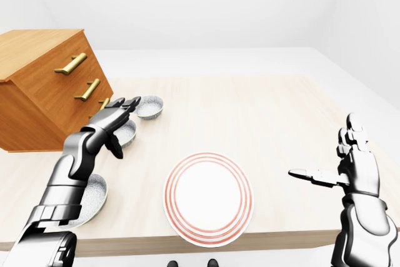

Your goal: Put the bowl in the middle on the plate.

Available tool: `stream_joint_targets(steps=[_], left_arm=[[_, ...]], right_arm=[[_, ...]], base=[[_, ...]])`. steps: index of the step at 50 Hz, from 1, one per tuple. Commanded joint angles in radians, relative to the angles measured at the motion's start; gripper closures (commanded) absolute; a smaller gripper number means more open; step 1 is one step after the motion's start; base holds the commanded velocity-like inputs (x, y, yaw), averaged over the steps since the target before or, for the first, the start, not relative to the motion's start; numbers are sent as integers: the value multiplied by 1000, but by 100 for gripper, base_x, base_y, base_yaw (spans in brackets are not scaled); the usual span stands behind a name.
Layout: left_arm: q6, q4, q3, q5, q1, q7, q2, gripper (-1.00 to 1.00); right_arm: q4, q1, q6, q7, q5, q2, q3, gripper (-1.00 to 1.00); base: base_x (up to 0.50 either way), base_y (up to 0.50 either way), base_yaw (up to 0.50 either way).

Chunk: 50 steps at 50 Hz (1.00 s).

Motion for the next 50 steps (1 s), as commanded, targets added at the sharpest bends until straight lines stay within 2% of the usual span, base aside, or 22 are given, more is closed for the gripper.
stream_joint_targets(steps=[1, 13, 33, 50], left_arm=[[0, 34, -4, 41, -12, 32, 3, -100], [0, 38, -8, 65, 6, 39, 4, -100], [0, 73, -9, 95, -18, 44, 9, -100], [0, 155, -16, 112, -50, 85, 26, -100]], right_arm=[[-21, 2, 0, 3, -1, 2, -5, -100], [3, -1, 0, 1, -3, 0, 0, -100], [-35, 5, 0, 6, -4, 7, -10, -100], [-8, -2, 0, 1, -7, 4, -3, -100]], base=[[0, 0, 0], [0, 0, 0], [0, 0, 0], [0, 0, 0]])
